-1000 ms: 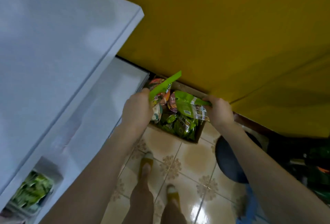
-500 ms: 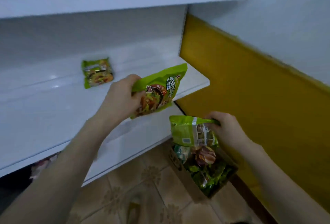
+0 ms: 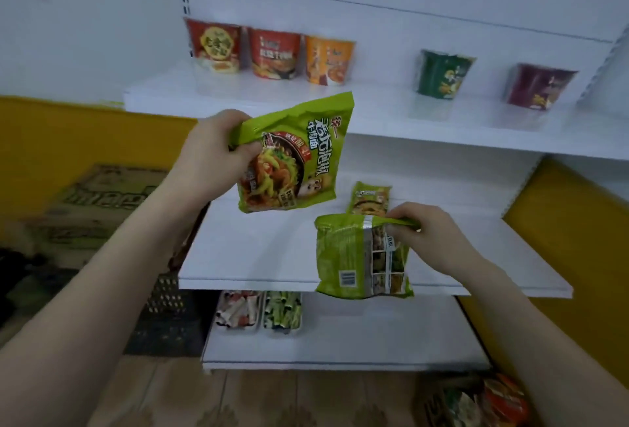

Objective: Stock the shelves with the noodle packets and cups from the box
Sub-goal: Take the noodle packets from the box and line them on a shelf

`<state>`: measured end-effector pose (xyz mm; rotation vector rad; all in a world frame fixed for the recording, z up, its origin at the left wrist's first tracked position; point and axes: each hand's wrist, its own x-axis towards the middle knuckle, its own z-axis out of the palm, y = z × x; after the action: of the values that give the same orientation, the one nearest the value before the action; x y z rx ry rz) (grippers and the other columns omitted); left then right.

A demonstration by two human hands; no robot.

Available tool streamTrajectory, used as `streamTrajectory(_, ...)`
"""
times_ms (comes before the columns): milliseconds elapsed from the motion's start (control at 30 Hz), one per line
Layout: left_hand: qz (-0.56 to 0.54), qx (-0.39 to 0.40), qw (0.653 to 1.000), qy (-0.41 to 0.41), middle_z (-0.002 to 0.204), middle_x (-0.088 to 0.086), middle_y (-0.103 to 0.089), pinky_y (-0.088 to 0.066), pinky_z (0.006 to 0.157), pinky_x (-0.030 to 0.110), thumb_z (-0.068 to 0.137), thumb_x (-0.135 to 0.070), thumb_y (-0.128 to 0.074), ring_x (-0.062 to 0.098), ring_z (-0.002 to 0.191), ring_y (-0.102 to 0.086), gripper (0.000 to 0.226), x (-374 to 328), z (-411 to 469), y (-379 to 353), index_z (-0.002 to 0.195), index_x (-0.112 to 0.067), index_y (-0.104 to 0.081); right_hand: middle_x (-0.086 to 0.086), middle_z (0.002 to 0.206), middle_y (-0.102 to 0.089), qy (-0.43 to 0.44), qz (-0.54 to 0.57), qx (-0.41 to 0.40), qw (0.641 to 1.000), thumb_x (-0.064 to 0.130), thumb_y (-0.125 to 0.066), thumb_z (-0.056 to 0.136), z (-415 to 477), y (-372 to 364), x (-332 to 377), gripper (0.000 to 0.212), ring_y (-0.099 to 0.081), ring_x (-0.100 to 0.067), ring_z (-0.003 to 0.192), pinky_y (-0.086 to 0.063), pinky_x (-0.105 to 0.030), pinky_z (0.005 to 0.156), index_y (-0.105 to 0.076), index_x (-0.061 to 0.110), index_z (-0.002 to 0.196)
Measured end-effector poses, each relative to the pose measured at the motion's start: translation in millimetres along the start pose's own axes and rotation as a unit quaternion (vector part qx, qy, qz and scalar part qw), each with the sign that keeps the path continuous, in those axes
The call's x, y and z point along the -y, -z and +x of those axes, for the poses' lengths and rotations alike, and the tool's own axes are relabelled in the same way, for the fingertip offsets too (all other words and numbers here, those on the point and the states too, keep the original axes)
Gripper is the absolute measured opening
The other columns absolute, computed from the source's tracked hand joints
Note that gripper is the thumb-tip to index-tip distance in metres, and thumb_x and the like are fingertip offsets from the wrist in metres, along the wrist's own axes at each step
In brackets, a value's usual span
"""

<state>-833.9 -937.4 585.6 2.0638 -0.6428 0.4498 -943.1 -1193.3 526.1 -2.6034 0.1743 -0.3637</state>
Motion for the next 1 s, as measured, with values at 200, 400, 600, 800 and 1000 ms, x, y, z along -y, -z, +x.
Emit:
streamTrajectory(200, 0.008, -0.054, 0.998, 0.019, 0.092, 0.007, -0.059, -0.038, 0.067, 0.027, 0.088, -0.009, -0.059, 0.020, 0.084, -0.053, 0.020, 57, 18, 98, 0.108, -0.005, -0.060, 0.015, 0.073, -0.056, 0.059, 0.029, -0.007, 0.998, 0.015, -0.059, 0.088, 45, -33, 96, 0.010, -0.054, -0.002, 0.069, -0.040, -0.014, 0.060, -0.058, 0.024, 0.086)
streamTrajectory(400, -0.012, -0.096, 0.994, 0.040, 0.090, 0.009, -0.058, -0.047, 0.067, 0.029, 0.089, -0.006, -0.057, 0.023, 0.081, -0.055, 0.020, 86, 40, 145, 0.108, -0.005, -0.059, 0.015, 0.074, -0.058, 0.081, 0.048, -0.006, 0.996, 0.016, -0.058, 0.089, 76, -55, 141, 0.009, -0.058, -0.001, 0.066, -0.040, -0.006, 0.057, -0.058, 0.025, 0.088)
streamTrajectory(600, -0.027, -0.092, 0.993, 0.067, 0.083, 0.000, -0.058, -0.049, 0.067, 0.025, 0.090, -0.008, -0.057, 0.020, 0.082, -0.057, 0.015, 112, 37, 149, 0.103, -0.015, -0.057, 0.014, 0.073, -0.059, 0.078, 0.043, 0.019, 0.996, 0.015, -0.059, 0.089, 97, -85, 141, 0.012, -0.057, 0.003, 0.060, -0.039, -0.003, 0.057, -0.058, 0.027, 0.085)
streamTrajectory(800, 0.007, -0.080, 0.989, 0.125, 0.090, 0.003, -0.055, -0.043, 0.058, 0.022, 0.090, -0.007, -0.055, 0.017, 0.080, -0.055, 0.022, 147, 11, 122, 0.113, -0.007, -0.056, 0.005, 0.080, -0.060, 0.063, 0.037, 0.045, 0.996, 0.014, -0.059, 0.089, 110, -117, 111, 0.010, -0.055, -0.003, 0.068, -0.039, -0.014, 0.063, -0.066, 0.012, 0.096)
streamTrajectory(1000, -0.008, -0.027, 0.982, 0.187, 0.094, 0.009, -0.059, -0.049, 0.072, 0.035, 0.092, -0.005, -0.052, 0.025, 0.088, -0.057, 0.016, 172, 11, 56, 0.107, -0.008, -0.056, -0.003, 0.081, -0.060, 0.028, 0.036, 0.057, 0.997, 0.010, -0.058, 0.089, 117, -121, 58, 0.012, -0.051, 0.001, 0.063, -0.040, -0.004, 0.058, -0.066, 0.004, 0.096)
